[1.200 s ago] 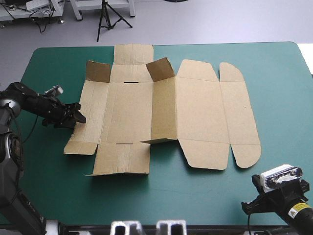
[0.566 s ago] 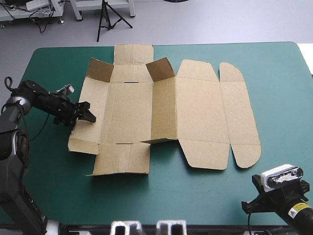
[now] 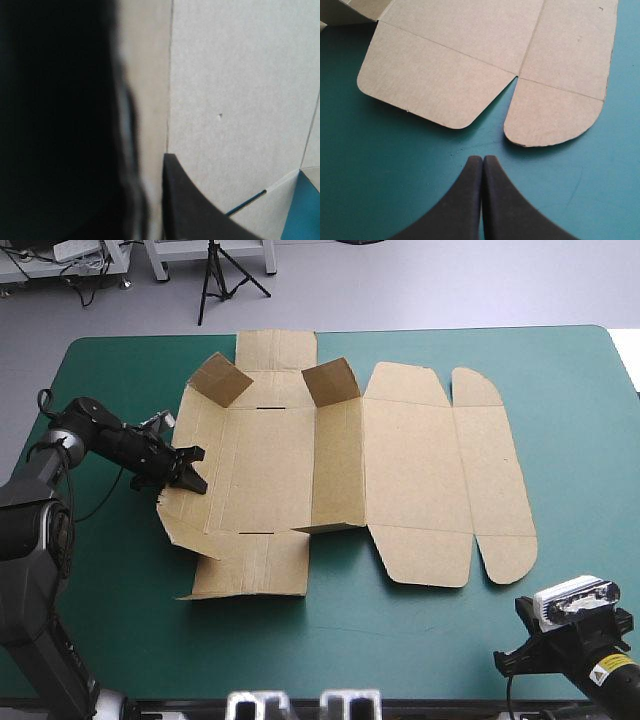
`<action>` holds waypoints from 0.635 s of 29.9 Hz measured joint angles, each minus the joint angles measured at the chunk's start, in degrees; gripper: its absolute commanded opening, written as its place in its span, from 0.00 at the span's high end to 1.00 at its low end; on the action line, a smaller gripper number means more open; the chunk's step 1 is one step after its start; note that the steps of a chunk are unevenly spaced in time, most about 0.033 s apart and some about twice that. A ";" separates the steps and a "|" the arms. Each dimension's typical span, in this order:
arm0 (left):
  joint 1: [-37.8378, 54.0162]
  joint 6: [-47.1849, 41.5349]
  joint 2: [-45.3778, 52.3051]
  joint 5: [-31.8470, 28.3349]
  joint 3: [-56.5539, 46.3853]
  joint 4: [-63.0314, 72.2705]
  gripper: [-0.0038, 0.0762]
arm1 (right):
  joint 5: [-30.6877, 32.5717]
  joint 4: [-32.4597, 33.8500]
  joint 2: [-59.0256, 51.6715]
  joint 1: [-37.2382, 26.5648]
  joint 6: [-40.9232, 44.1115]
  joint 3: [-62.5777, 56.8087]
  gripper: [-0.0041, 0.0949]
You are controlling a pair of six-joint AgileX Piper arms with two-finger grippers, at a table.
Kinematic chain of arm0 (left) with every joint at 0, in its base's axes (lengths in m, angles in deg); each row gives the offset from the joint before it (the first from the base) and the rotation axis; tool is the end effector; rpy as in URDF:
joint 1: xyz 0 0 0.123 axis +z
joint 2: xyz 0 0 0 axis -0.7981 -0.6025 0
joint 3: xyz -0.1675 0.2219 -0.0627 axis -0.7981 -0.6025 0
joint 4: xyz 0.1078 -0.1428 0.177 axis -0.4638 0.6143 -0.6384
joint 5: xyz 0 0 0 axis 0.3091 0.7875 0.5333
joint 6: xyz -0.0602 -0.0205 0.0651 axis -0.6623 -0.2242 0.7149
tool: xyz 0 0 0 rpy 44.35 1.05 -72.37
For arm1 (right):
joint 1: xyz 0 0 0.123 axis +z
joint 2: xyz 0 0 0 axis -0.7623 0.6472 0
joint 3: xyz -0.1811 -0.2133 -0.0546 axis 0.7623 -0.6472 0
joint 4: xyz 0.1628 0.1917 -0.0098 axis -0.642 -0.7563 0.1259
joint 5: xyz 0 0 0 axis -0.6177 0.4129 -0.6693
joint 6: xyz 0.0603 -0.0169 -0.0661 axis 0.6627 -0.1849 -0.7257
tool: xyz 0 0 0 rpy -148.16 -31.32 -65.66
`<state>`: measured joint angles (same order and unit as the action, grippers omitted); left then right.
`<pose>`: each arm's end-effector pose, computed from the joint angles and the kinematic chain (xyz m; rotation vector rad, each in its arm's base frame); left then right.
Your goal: Fold the box
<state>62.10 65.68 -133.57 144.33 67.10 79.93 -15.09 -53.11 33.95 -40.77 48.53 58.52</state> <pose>0.3782 0.0095 0.1989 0.0066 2.9683 -0.9059 0.0414 0.0201 0.2780 -0.3926 2.1427 0.1761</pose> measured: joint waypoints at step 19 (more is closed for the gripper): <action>-17.24 11.92 13.40 -0.01 17.15 -32.94 0.96 | 0.00 -0.33 0.00 0.00 0.00 0.00 0.98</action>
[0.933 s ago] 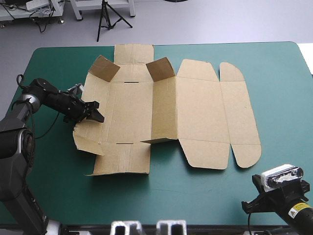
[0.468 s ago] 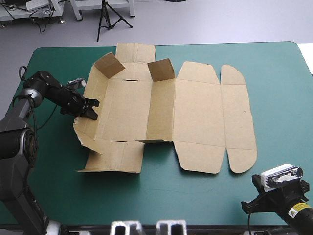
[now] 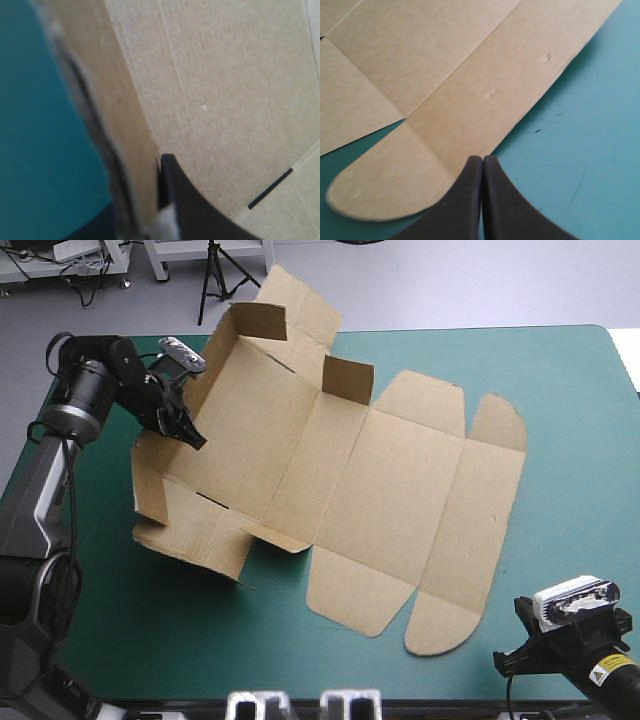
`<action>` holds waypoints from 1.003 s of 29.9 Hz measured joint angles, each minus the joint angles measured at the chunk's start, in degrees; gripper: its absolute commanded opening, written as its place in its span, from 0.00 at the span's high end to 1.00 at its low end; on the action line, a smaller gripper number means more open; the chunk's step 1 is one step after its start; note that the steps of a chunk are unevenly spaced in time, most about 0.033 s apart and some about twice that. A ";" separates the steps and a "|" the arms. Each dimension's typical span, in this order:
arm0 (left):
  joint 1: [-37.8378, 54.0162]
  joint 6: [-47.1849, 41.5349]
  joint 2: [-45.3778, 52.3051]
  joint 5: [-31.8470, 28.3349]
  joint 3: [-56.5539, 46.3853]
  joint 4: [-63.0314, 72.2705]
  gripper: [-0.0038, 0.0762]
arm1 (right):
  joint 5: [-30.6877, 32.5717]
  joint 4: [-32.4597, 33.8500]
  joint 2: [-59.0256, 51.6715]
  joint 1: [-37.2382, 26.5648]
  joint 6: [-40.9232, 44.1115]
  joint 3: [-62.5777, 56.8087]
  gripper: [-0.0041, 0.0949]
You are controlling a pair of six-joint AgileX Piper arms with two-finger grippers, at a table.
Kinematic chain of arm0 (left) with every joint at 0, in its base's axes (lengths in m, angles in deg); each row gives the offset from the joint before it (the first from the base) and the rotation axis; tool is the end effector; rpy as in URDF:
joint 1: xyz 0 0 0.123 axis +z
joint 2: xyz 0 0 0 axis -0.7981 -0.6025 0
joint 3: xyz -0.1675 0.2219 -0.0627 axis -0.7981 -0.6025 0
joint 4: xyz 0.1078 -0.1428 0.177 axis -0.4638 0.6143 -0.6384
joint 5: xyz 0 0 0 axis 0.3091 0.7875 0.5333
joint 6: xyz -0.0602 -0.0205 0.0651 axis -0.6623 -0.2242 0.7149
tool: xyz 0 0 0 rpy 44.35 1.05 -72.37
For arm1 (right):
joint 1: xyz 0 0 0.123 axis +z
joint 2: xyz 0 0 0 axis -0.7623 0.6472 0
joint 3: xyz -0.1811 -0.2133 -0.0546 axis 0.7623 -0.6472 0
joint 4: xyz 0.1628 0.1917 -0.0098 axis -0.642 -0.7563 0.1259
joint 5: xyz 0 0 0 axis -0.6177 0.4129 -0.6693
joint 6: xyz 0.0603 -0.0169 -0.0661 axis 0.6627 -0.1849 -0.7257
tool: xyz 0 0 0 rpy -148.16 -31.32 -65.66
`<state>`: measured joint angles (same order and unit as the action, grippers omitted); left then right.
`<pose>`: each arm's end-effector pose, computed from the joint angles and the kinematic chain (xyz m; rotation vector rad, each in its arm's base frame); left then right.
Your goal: Fold the box
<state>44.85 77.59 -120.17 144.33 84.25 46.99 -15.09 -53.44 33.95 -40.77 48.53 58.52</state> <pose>0.3650 -0.0567 0.3494 1.0155 2.5476 0.0584 0.0413 0.0205 0.2781 -0.3913 2.1424 0.1831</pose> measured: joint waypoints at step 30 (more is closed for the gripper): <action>-36.31 0.94 3.35 -18.94 1.86 -33.00 0.96 | -0.33 5.39 0.58 0.00 1.60 10.51 0.97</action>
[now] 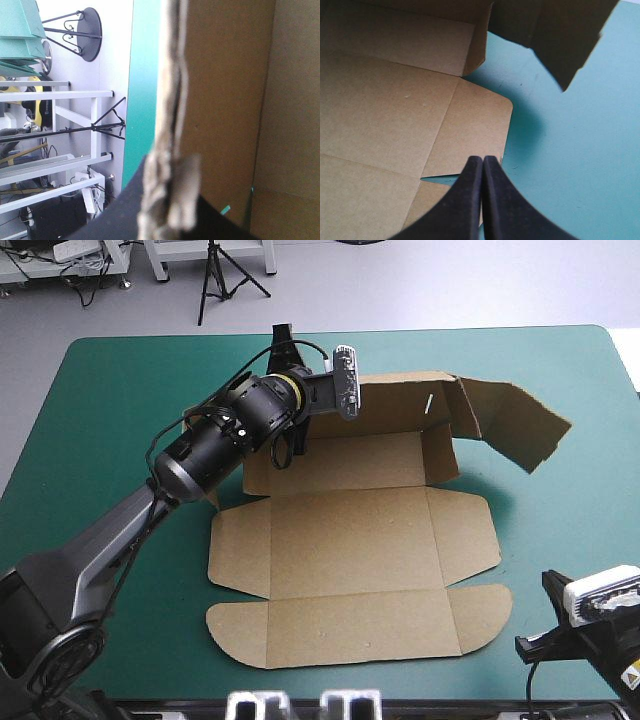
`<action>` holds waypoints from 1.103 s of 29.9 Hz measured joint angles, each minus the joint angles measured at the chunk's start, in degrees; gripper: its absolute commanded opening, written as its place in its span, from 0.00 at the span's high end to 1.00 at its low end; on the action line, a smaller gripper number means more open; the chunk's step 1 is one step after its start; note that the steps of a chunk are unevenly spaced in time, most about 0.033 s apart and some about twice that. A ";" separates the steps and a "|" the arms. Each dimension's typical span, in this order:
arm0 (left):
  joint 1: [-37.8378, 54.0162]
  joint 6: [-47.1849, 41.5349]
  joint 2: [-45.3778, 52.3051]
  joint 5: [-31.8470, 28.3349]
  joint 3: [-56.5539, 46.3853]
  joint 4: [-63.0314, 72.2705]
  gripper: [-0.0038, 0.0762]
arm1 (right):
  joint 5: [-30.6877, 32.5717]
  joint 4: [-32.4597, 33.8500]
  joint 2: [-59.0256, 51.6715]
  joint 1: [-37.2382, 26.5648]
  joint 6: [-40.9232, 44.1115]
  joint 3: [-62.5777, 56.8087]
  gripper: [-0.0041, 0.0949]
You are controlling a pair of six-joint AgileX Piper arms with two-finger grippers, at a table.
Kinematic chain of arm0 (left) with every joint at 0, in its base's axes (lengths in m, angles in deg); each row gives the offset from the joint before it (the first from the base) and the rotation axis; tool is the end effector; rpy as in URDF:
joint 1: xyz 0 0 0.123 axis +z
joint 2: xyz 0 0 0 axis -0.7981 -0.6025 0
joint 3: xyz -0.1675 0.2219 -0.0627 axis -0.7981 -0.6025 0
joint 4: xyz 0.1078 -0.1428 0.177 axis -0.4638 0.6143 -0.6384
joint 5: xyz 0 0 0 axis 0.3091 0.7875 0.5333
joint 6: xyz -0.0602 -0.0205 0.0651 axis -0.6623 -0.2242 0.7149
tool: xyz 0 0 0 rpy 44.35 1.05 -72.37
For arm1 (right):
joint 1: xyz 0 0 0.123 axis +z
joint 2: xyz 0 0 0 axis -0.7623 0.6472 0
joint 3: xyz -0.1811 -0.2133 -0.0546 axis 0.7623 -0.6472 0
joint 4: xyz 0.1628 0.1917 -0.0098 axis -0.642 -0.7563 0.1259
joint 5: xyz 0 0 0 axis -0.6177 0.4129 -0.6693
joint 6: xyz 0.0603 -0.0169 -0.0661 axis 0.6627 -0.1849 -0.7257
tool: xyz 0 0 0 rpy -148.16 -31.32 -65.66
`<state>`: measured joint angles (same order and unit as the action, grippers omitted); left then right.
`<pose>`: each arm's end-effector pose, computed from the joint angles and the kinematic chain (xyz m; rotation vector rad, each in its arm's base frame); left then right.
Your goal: Fold the box
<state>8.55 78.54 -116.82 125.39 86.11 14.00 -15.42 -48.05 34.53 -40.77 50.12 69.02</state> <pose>0.2955 -0.2393 0.4073 1.5821 1.5972 0.5645 0.0321 0.0122 0.3325 -0.3599 1.9748 0.0779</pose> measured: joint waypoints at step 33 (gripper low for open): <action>-0.12 -33.80 0.48 -18.92 -19.45 -37.08 0.96 | -0.93 1.20 42.27 0.00 0.71 42.99 0.98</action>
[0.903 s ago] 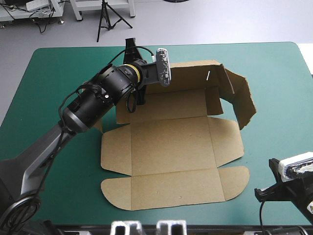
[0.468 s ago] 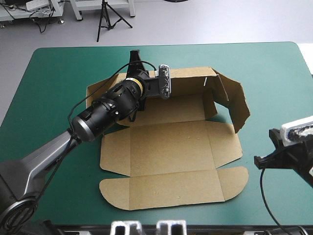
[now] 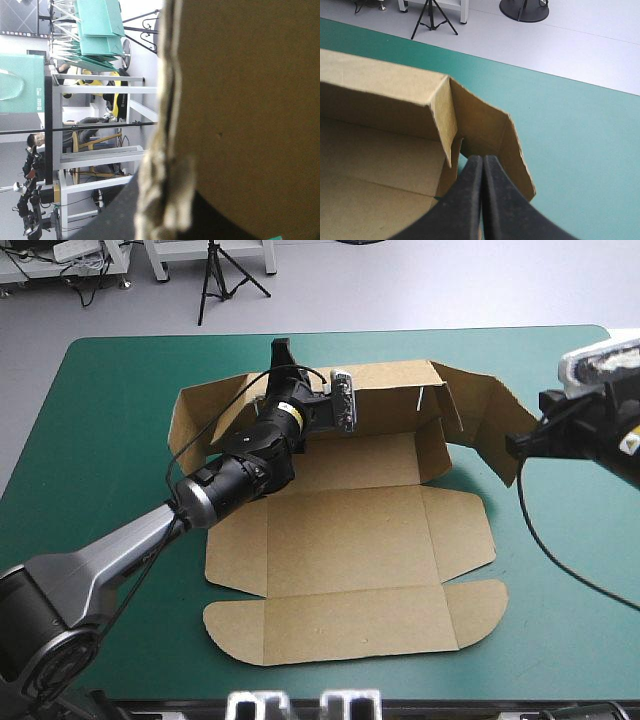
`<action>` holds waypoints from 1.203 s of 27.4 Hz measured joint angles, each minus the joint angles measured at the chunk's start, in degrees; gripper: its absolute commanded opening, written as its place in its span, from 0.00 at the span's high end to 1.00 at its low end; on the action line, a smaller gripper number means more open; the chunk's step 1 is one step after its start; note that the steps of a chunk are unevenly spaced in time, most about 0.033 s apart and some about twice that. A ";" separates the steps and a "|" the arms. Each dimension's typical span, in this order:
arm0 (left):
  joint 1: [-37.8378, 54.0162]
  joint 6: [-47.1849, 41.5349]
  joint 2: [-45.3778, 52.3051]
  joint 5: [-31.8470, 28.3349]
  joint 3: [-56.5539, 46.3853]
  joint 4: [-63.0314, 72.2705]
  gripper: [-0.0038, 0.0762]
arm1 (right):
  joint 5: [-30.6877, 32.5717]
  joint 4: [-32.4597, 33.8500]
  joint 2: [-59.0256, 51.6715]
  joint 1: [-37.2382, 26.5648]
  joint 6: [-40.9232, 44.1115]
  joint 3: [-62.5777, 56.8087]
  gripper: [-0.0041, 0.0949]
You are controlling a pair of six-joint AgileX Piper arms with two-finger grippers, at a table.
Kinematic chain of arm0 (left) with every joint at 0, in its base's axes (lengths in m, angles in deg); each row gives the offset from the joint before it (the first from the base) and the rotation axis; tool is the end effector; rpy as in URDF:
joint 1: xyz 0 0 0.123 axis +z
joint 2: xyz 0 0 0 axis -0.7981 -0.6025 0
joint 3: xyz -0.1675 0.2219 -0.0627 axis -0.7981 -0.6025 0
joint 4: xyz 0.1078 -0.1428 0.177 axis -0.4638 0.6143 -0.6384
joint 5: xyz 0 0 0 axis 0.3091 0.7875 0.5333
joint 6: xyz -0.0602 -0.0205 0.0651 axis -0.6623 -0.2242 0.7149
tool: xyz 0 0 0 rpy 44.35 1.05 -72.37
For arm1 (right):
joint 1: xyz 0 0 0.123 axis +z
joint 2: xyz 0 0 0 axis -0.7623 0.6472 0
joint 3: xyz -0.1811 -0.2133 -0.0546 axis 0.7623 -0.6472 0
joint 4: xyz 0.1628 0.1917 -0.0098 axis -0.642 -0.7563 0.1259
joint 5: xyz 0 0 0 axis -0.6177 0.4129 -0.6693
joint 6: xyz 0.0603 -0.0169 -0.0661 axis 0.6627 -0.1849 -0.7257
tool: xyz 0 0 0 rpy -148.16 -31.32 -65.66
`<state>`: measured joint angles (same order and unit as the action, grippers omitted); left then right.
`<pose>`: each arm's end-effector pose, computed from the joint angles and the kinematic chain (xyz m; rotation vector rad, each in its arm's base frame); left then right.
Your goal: Fold the box
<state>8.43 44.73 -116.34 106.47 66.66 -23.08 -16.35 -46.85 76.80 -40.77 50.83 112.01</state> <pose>0.3099 -0.2404 0.3456 1.4341 1.4156 0.7647 0.1745 0.0329 0.4837 -0.3449 1.9494 0.0600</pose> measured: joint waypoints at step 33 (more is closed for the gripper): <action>0.00 -8.39 -4.64 2.20 0.05 -2.63 0.96 | 14.71 -21.23 57.90 -9.86 -7.82 43.74 0.98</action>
<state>8.43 36.34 -120.98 108.68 66.70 -25.71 -1.64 -68.09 134.70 -50.63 43.00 155.76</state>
